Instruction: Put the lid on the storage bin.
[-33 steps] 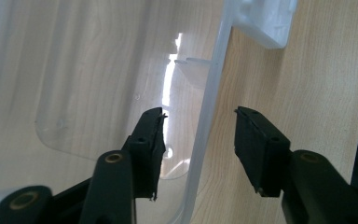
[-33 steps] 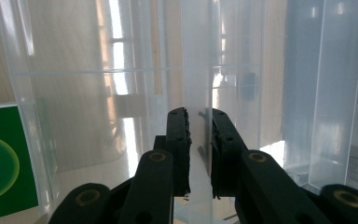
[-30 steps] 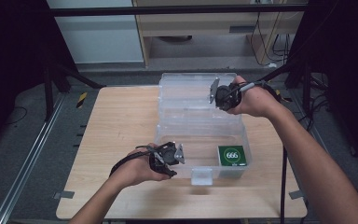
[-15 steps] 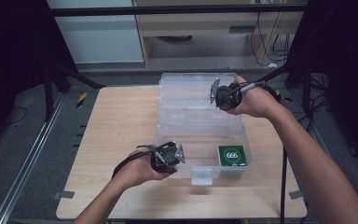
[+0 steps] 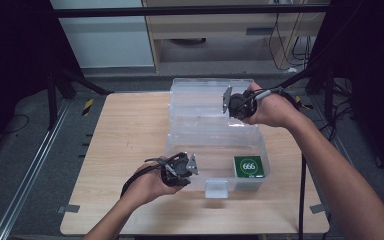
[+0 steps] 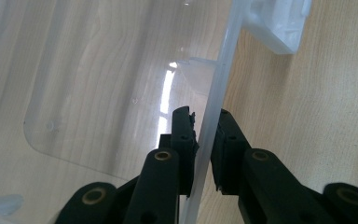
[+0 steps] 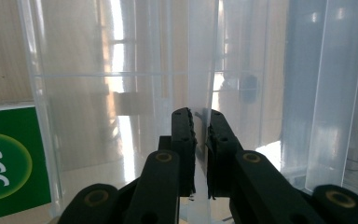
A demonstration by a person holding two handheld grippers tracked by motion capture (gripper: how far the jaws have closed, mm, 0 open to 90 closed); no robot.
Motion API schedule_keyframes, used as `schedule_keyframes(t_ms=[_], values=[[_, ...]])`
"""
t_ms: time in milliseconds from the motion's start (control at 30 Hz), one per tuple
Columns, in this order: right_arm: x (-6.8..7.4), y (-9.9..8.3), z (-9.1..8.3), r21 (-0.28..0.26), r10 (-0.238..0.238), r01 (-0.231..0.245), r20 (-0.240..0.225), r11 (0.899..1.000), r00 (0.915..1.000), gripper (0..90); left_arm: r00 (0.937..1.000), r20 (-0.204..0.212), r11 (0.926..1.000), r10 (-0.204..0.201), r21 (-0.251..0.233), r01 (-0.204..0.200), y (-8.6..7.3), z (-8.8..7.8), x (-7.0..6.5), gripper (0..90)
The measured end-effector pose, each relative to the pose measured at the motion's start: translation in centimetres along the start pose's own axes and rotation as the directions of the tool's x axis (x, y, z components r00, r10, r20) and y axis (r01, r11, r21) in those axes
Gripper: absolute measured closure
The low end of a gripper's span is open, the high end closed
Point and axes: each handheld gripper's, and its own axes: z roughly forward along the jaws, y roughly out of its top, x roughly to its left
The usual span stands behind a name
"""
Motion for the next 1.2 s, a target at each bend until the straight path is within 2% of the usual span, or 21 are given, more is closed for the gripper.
schedule_keyframes(t_ms=[400, 567, 867, 967, 1200], values=[[1.2, 0.2, -1.3, -0.021, -0.009, 0.009, 0.004, 1.0, 1.0, 85.3, 0.9997, -0.004, 0.9996, -0.026, -0.014, 0.026, -0.1, 0.1, -0.1, 80.0], [2.7, -0.1, -2.4, -0.053, -0.022, 0.023, 0.024, 0.998, 0.9995, 85.1, 0.9993, -0.007, 0.9989, -0.037, -0.029, 0.037, -0.2, 0.1, -0.2, 79.8], [4.6, -0.6, -3.4, -0.06, -0.043, 0.046, 0.049, 0.997, 0.9979, 84.3, 0.9989, -0.01, 0.9983, -0.047, -0.035, 0.046, -0.3, 0.1, -0.3, 78.5], [4.4, -0.5, -3.2, -0.056, -0.037, 0.04, 0.049, 0.998, 0.9981, 84.0, 0.9986, -0.01, 0.998, -0.052, -0.038, 0.051, -0.3, 0.2, -0.3, 78.4], [3.0, -0.3, -2.4, -0.043, -0.014, 0.016, 0.054, 0.999, 0.9984, 83.2, 0.9979, -0.017, 0.9963, -0.062, -0.06, 0.061, 0.1, 0.5, -0.1, 79.3]])
